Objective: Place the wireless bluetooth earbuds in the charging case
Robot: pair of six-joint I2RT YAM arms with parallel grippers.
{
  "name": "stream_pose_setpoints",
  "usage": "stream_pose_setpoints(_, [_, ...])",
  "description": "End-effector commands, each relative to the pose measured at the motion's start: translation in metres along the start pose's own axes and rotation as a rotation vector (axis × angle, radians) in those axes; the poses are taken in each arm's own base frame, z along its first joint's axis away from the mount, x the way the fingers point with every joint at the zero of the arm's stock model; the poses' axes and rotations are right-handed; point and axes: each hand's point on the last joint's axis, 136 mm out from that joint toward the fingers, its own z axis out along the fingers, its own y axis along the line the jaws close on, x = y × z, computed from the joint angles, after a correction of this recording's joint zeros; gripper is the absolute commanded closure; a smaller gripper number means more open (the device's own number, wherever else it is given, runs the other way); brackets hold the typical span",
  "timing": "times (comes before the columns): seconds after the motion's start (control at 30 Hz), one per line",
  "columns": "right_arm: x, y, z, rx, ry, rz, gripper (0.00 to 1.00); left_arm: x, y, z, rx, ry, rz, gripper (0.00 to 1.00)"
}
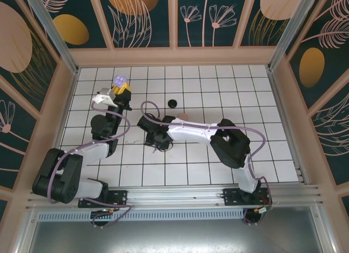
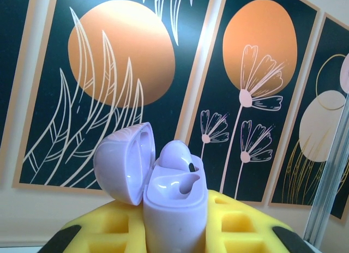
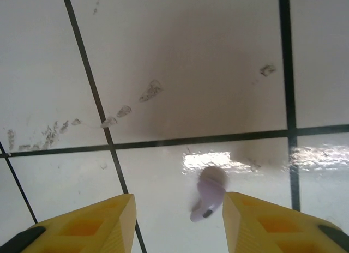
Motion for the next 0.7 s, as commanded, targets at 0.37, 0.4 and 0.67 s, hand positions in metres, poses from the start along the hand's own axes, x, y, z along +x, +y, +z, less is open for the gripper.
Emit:
stream_pose_setpoints(0.37, [0.012,-0.016,0.014,0.115,0.042,0.001,0.57,-0.022,-0.002,-0.004,0.02,-0.094,-0.015,1.0])
stream_pose_setpoints(0.4, [0.015,-0.015,0.015,0.111,0.06,0.003,0.57,-0.021,-0.002,-0.003,0.022,-0.091,-0.015,1.0])
stream_pose_setpoints(0.67, [0.017,-0.019,0.023,0.125,0.078,-0.003,0.59,-0.021,-0.001,-0.004,0.017,-0.093,-0.018,1.0])
